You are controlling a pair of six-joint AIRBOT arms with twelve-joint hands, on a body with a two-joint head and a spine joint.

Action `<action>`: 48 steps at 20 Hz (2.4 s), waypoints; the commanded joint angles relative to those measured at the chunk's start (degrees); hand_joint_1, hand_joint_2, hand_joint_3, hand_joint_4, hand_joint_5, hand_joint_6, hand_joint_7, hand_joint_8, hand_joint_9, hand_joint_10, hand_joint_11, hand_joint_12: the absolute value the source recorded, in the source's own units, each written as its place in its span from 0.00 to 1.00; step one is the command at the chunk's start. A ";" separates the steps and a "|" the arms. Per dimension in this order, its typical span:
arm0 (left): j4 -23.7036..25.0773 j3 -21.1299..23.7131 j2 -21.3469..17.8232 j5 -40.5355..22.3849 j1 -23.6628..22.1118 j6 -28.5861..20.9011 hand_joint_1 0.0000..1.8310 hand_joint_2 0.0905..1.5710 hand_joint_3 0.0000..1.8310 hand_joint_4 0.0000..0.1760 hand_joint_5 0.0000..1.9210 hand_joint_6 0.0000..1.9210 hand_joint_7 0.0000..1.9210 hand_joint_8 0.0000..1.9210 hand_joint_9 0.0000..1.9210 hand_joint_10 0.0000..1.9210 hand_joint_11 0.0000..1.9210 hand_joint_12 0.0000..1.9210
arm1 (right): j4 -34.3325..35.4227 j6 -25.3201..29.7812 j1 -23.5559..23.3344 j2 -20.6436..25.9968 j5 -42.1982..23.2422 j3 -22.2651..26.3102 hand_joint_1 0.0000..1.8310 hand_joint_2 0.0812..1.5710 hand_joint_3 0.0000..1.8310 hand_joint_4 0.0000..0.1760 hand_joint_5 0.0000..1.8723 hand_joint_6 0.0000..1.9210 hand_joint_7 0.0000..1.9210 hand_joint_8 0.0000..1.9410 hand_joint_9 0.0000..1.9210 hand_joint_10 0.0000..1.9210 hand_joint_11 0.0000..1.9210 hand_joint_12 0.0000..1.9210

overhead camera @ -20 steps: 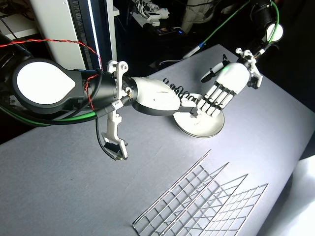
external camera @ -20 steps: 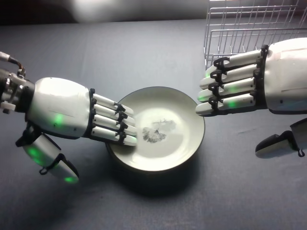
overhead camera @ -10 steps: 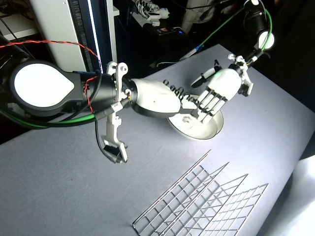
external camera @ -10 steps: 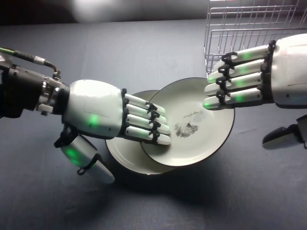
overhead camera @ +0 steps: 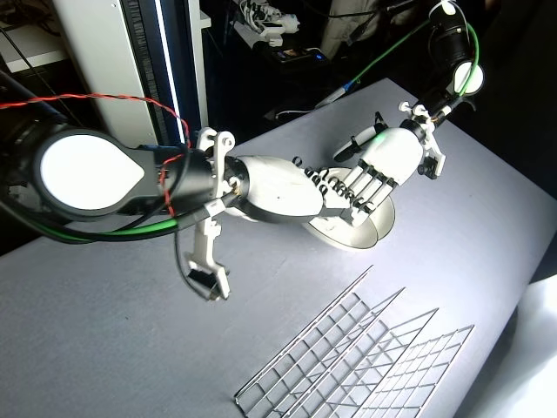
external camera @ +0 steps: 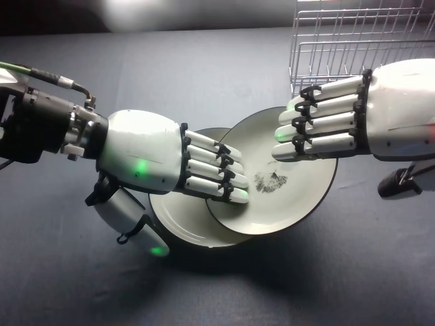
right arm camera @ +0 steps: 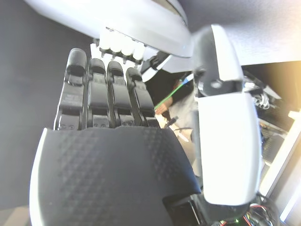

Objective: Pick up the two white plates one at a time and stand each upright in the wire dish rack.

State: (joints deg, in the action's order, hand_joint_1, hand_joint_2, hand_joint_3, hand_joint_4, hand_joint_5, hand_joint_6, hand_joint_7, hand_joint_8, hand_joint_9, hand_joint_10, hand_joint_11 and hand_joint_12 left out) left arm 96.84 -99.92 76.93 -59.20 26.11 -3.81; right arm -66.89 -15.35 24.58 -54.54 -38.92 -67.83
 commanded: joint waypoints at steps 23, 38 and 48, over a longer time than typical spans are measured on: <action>0.20 -0.57 0.65 0.26 0.25 0.20 0.00 0.74 0.00 0.00 0.00 0.00 0.00 0.00 0.00 0.00 0.00 0.00 | 3.47 -0.09 2.08 -13.39 -0.10 -9.64 0.68 0.63 0.00 0.00 0.05 0.00 0.05 0.00 0.05 0.00 0.00 0.30; -0.07 -0.80 0.65 0.25 0.57 0.23 0.00 0.74 0.00 0.00 0.00 0.00 0.00 0.00 0.00 0.00 0.00 0.00 | 4.47 -0.25 2.83 -14.85 1.16 -10.54 0.74 0.70 0.00 0.00 0.47 0.55 0.54 0.38 0.46 0.60 0.35 0.64; -4.91 1.19 -2.29 -0.25 -0.57 -0.37 0.00 0.74 0.00 0.00 0.00 0.00 0.00 0.00 0.00 0.00 0.00 0.00 | 4.81 -0.26 2.71 -15.28 0.59 -11.07 0.76 0.67 0.00 0.00 0.52 0.51 0.54 0.43 0.52 0.53 0.46 0.55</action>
State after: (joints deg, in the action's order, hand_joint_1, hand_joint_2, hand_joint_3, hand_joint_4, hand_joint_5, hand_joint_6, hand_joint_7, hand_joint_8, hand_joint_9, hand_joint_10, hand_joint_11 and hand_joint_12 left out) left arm 94.41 -98.50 75.22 -58.67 25.93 -4.32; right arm -63.02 -15.92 27.27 -69.84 -39.16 -78.59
